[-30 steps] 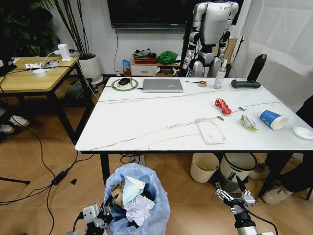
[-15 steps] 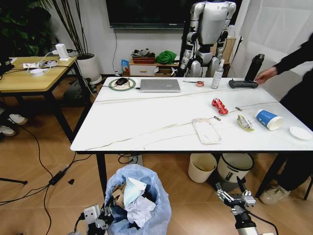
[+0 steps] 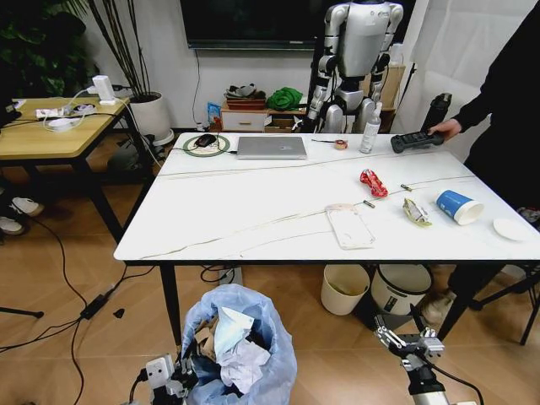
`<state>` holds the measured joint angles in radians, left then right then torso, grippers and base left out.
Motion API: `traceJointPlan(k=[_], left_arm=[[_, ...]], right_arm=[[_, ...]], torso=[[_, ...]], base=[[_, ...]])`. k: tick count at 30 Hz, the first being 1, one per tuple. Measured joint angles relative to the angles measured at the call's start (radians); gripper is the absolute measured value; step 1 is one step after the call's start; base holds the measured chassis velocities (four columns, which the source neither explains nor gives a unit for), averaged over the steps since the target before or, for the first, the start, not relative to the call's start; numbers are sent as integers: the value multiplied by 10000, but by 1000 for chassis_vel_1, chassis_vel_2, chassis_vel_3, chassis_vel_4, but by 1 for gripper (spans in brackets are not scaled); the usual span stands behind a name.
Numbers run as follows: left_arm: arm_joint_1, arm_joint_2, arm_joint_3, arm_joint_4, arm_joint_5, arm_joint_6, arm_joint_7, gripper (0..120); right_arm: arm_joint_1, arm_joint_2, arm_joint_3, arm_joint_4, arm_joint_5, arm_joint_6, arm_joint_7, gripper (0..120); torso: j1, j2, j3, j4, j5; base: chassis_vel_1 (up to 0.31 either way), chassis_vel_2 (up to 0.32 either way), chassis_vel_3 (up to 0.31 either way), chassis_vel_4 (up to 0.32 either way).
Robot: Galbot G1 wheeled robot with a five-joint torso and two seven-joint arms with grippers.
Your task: Pick up the trash bin and place the trash from the table into it.
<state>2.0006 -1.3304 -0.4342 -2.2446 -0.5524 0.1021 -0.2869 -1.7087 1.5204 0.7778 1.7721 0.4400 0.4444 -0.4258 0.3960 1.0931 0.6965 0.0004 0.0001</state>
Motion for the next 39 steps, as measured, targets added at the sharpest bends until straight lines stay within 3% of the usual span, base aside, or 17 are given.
traceJointPlan(k=[5, 10, 13, 16, 18, 20, 22, 25, 27, 30, 39], left_arm=[[-7, -163, -20, 89, 17, -3, 1, 0], [63, -360, -153, 131, 68, -6, 0, 0], [313, -571, -237, 4, 185, -99, 54, 0], [433, -702, -250, -70, 316, -169, 111, 0], [437, -710, -252, -71, 321, -171, 113, 0], [521, -889, -341, -107, 426, -220, 133, 0], [567, -952, -379, -125, 464, -250, 143, 0], [847, -1260, -625, -247, 566, -380, 198, 0], [936, -1395, -751, -286, 609, -414, 217, 0], [1058, -1592, -917, -343, 695, -434, 265, 0], [970, -1899, -1032, -407, 823, -398, 270, 0]], right_arm=[[-315, -460, -229, 686, -225, -4, 375, 100], [-354, -1357, -512, 1973, -587, -672, 1065, 100], [-184, -2335, -682, 3122, -529, -1635, 1689, 100], [-49, -3280, -724, 3671, -466, -2330, 2270, 100], [-29, -3337, -732, 3676, -465, -2364, 2302, 100], [556, -4465, -921, 3611, -316, -2791, 2723, 100], [720, -4712, -984, 3540, -227, -2869, 2776, 100], [1747, -5904, -1678, 2888, 284, -3449, 2857, 100], [2277, -6239, -2147, 2470, 320, -3828, 2915, 100], [3400, -6500, -3138, 1693, 219, -4770, 3295, 100], [5543, -6285, -4516, 562, -101, -5385, 3414, 100]], torso=[[0, 0, 0, -3, 1], [0, 0, 0, -3, -2], [0, 0, 0, 5, 3], [-1, 1, 0, -8, -6], [-1, 1, 0, -8, -6], [0, 0, 0, -4, 0], [0, 0, 0, 2, -2], [1, 0, 1, 2, 2], [1, 0, 1, 0, 2], [1, 0, 1, -1, -5], [1, -1, 1, 1, -1]], base=[[0, 0, 0, 0], [0, 0, 0, 0], [0, 0, 0, 0], [0, 0, 0, 0], [0, 0, 0, 0], [0, 0, 0, 0], [0, 0, 0, 0], [0, 0, 0, 0], [0, 0, 0, 0], [0, 0, 0, 0], [0, 0, 0, 0]])
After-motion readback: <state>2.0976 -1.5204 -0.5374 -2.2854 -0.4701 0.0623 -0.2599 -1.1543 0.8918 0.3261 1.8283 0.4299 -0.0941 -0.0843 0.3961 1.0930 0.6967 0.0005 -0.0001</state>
